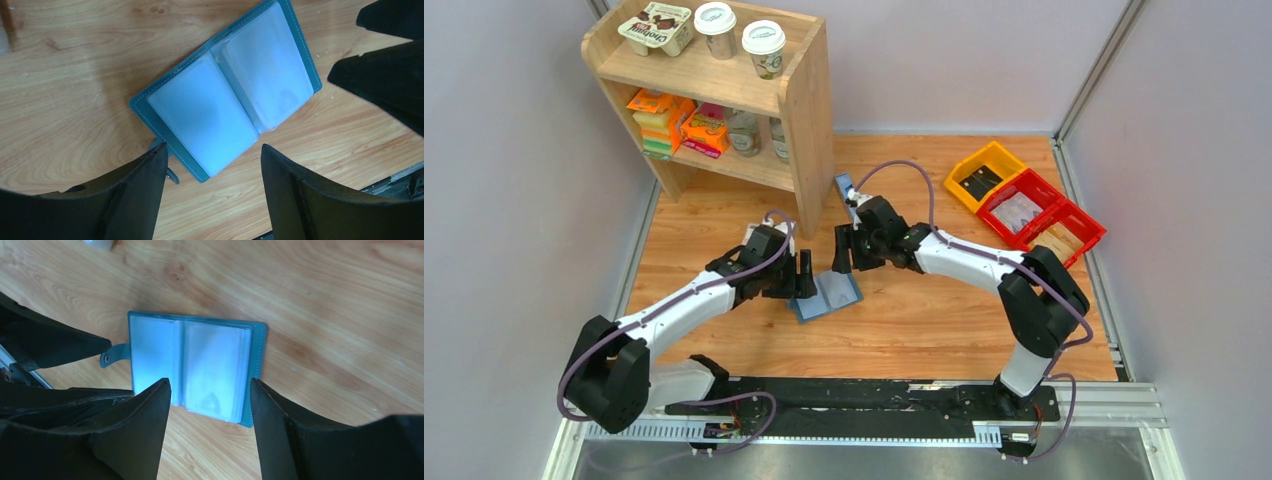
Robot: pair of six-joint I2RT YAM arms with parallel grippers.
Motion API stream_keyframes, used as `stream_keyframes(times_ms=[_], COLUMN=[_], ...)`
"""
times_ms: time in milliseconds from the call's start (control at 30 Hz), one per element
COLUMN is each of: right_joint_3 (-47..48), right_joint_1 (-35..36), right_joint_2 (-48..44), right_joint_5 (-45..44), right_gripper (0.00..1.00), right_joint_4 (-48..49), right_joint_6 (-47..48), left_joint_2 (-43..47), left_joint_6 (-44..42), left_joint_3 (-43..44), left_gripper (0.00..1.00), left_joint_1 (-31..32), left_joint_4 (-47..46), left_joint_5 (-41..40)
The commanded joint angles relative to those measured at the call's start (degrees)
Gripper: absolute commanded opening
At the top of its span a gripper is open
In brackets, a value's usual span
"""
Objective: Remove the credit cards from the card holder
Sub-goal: Remove the credit card from the card holder.
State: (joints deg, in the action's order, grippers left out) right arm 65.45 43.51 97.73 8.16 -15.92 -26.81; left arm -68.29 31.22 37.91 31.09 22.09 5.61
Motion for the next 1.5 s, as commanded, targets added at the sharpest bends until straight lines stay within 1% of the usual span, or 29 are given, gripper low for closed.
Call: stream_keyframes(times_ms=[0,167,333,467,733,867,900,1000,1233,1467], right_joint_3=[0.3,0.6,0.5,0.6,0.8,0.7,0.7,0.6,1.4,1.1], right_joint_1=[1.6,2.5,3.2,3.3,3.6,3.5,3.5,3.6,3.9,4.1], right_joint_2=[2.4,4.8,6.9,8.4,8.7,8.0,7.7,6.8,5.3,6.3], right_joint_5=[1.1,2.5,1.7,2.3,4.6,4.5,4.2,2.6,0.2,2.6], right_gripper=[0.61,0.59,0.59,0.58,0.57,0.57,0.57,0.58,0.58,0.58], right_joint_4=[5.9,6.4,6.6,6.2,6.3,6.3,6.3,6.0,4.2,6.0], right_joint_6=[-1.5,-1.1,-1.1,-0.9,-0.8,-0.8,-0.8,-0.4,1.6,1.1], left_joint_2=[-1.9,-3.6,-5.0,-5.6,-7.5,-8.7,-9.3,-10.3,-11.1,-11.9], left_joint_6=[1.4,1.7,1.9,2.1,2.9,3.0,3.1,3.4,3.8,3.9], left_joint_3=[1.5,0.7,0.3,0.0,-0.9,-1.1,-1.0,-1.2,-1.3,-1.3], left_gripper=[0.75,0.70,0.63,0.62,0.61,0.45,0.43,0.40,0.38,0.38], left_joint_1=[-0.2,-0.2,-0.2,-0.2,-0.2,-0.2,-0.2,-0.2,-0.2,-0.2], left_joint_4=[0.0,-0.7,-0.7,-0.9,-2.0,-2.2,-2.4,-2.6,-2.6,-2.6], left_joint_5=[1.9,2.7,3.4,3.5,4.2,4.7,4.8,4.9,4.7,4.8])
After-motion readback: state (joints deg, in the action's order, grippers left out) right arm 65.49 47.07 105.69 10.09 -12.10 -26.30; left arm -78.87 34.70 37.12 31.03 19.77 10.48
